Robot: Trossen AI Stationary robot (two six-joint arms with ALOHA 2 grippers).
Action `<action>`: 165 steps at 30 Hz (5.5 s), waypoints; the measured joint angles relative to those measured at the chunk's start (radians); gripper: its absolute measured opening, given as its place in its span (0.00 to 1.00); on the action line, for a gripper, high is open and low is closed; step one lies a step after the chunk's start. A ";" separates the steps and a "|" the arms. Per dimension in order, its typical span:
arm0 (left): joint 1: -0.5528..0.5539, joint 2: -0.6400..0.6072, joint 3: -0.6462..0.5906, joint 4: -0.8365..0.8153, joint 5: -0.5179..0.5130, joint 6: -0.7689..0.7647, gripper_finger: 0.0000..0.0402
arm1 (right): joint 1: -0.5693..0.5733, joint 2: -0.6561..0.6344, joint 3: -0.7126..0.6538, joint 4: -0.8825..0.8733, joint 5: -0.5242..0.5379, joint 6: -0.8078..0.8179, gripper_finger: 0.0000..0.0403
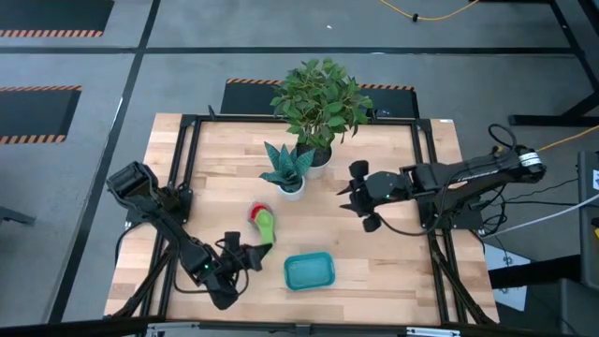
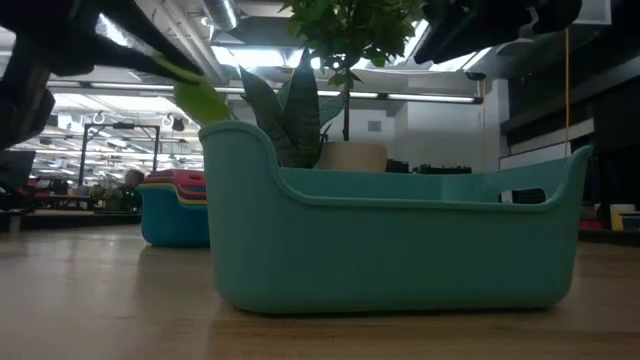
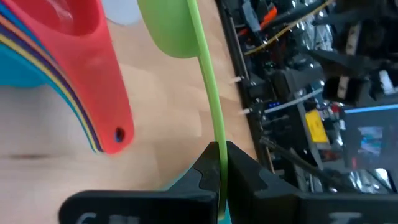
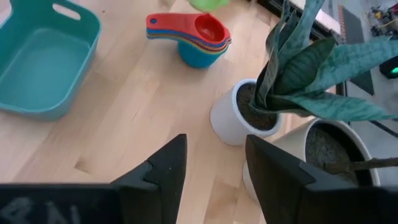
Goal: Nest measuring cups in basket
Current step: Stack the green measuring cup on top of the red measuring cup
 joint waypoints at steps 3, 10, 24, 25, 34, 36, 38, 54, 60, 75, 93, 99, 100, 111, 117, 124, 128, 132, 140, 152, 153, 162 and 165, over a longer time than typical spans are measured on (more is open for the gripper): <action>0.020 0.000 0.000 -0.051 0.003 -0.038 0.01 | 0.000 0.000 -0.004 0.011 0.000 -0.002 0.42; 0.073 0.000 0.000 -0.128 0.154 -0.106 0.01 | 0.000 0.000 -0.004 0.014 0.000 -0.002 0.42; 0.098 0.000 0.000 -0.198 0.213 -0.229 0.02 | 0.000 0.000 -0.004 0.014 0.000 -0.001 0.42; 0.096 0.000 0.000 -0.200 0.218 -0.230 0.02 | 0.000 0.000 -0.004 0.014 0.000 -0.001 0.42; 0.094 0.000 0.000 -0.200 0.232 -0.229 0.04 | 0.000 0.000 -0.004 0.014 0.000 -0.001 0.42; 0.094 0.000 0.000 -0.200 0.232 -0.229 0.06 | 0.000 0.000 -0.004 0.014 0.000 -0.001 0.42; 0.094 0.000 0.000 -0.200 0.233 -0.229 0.08 | 0.000 0.000 -0.004 0.014 0.000 -0.001 0.42; 0.070 0.000 0.000 -0.204 0.234 -0.206 0.19 | 0.000 0.000 -0.004 0.014 0.000 -0.002 0.42; 0.034 -0.010 0.000 -0.276 0.237 -0.261 0.20 | 0.000 0.000 -0.004 0.014 0.000 -0.002 0.42; -0.006 -0.070 0.001 -0.327 0.236 -0.255 0.19 | 0.000 0.001 -0.004 0.014 -0.001 -0.001 0.42; 0.058 -0.070 0.001 -0.329 0.556 -0.015 0.20 | 0.000 0.001 -0.004 0.015 -0.001 0.002 0.42; 0.106 -0.070 0.001 -0.329 0.770 0.001 0.20 | 0.000 0.001 -0.004 0.015 -0.001 0.003 0.42; 0.112 -0.070 0.001 -0.329 0.779 0.014 0.20 | 0.000 0.001 -0.004 0.015 -0.001 0.003 0.42; 0.121 -0.069 0.000 -0.332 0.903 0.112 0.19 | 0.000 0.001 -0.004 0.015 -0.001 0.002 0.42; 0.120 -0.069 0.000 -0.333 0.997 0.113 0.23 | 0.000 0.001 -0.004 0.015 -0.001 0.002 0.42; 0.121 -0.069 0.000 -0.322 0.993 0.165 0.34 | 0.000 0.001 -0.004 0.015 -0.001 0.003 0.42; 0.121 -0.069 0.000 -0.322 0.989 0.166 0.42 | 0.000 0.001 -0.004 0.015 -0.001 0.003 0.42; 0.121 -0.069 0.000 -0.322 0.989 0.167 0.49 | 0.000 0.001 -0.004 0.014 -0.001 0.003 0.42; 0.121 -0.069 0.000 -0.323 0.989 0.175 0.63 | 0.000 0.001 -0.004 0.014 -0.001 0.003 0.42; 0.117 -0.069 0.003 -0.291 0.943 0.192 0.68 | 0.000 0.001 -0.004 0.014 -0.001 0.003 0.42; 0.114 -0.069 0.010 -0.292 0.933 0.192 0.68 | 0.000 0.001 -0.004 0.014 -0.001 0.003 0.42; 0.116 -0.069 0.164 -0.331 0.855 0.244 0.68 | 0.000 0.001 -0.004 0.014 -0.002 0.003 0.42; 0.119 -0.069 0.234 -0.400 0.791 0.246 0.68 | 0.000 0.001 -0.004 0.014 -0.002 0.003 0.42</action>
